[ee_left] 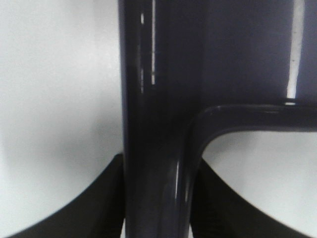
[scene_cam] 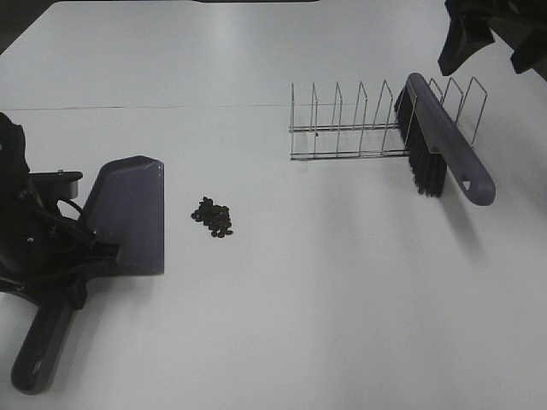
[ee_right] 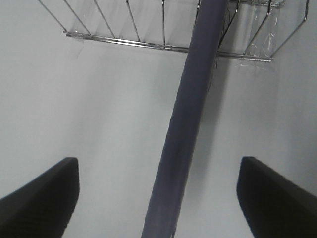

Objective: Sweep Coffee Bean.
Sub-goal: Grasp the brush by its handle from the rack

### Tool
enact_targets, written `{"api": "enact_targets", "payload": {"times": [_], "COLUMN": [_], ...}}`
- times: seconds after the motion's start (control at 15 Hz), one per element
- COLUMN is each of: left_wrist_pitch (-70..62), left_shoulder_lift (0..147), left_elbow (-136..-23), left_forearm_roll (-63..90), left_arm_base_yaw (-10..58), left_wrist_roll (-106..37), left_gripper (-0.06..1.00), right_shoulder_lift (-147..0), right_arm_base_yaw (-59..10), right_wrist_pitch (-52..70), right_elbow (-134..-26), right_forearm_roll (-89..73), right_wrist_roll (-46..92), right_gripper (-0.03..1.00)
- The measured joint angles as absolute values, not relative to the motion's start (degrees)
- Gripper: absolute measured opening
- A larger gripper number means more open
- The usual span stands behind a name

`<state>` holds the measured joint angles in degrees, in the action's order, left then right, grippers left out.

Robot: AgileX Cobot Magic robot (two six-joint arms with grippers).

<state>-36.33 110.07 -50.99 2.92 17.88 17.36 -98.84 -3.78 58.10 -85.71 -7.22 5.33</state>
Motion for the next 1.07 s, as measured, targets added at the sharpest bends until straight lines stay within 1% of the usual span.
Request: {"api": "enact_targets", "payload": {"times": [0.27,0.6,0.87,1.07], "left_wrist_pitch": [-36.3,-36.3,-36.3,-36.3], "left_shoulder_lift": [110.1,110.1,110.1,110.1], "left_elbow": [-51.0,-51.0,-51.0,-51.0], "left_forearm_roll": [2.7,2.6,2.5,2.5], "left_arm_base_yaw": [17.9,17.9,17.9,17.9], "left_wrist_roll": [16.7,15.6,14.8,14.8], "left_gripper": [0.33,0.33,0.33,0.33], "right_shoulder_lift": [-110.0,-122.5,-127.5,-129.1], "right_arm_base_yaw": [-3.8,-3.8,-3.8,-3.8], "right_wrist_pitch": [58.0,57.7,56.4,55.4], "right_elbow": [-94.6,-103.0,-103.2,-103.2], "right_forearm_roll": [-6.6,0.0,0.5,0.5], "right_wrist_roll": [5.4,5.4,5.4,5.4], "right_gripper": [0.76,0.76,0.74,0.66]}}
